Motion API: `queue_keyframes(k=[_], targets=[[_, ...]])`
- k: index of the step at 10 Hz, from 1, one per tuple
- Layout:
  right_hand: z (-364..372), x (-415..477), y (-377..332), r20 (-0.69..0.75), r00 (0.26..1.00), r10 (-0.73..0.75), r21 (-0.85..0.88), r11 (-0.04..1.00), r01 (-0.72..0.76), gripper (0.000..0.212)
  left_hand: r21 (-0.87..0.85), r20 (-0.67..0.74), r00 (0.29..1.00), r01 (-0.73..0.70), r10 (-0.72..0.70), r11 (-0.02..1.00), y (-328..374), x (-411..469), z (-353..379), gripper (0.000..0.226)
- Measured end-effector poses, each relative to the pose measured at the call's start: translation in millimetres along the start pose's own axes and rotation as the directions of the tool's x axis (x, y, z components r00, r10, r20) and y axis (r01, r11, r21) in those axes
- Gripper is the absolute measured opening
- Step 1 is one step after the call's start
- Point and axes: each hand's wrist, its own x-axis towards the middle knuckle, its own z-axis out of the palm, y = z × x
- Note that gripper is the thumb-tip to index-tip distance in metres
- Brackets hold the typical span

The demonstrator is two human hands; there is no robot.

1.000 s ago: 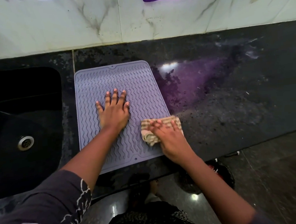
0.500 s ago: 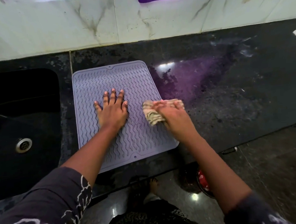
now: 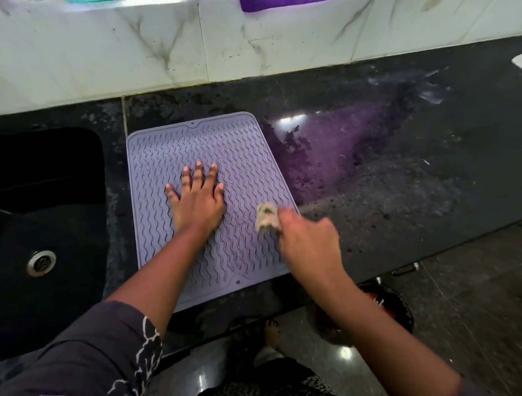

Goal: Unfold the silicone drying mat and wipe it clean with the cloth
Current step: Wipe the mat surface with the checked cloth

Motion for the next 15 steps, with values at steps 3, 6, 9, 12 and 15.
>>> queue_keyframes(k=[3,6,9,12,15], targets=[[13,-8,-37,0.372,0.921,0.118,-0.249,0.968,-0.024,0.047,0.010,-0.008,1.000,0.000,0.000,1.000,0,0,1,0.054],[42,1,25,0.366,0.906,-0.212,0.169,0.973,0.160,0.078,0.019,-0.007,1.000,-0.001,0.001,1.000,1,0,1,0.054],[37,-59,-5,0.205,0.979,0.013,0.143,0.989,-0.043,0.059,0.013,0.006,1.000,0.003,-0.003,1.000,0,2,1,0.054],[43,-18,-5,0.189,0.970,0.151,0.083,0.982,-0.169,0.057,0.000,-0.011,1.000,0.002,-0.002,1.000,-1,2,2,0.054],[13,-46,-7,0.229,0.962,0.147,0.197,0.961,-0.194,0.049,0.004,-0.009,1.000,0.001,-0.001,1.000,0,1,2,0.054]])
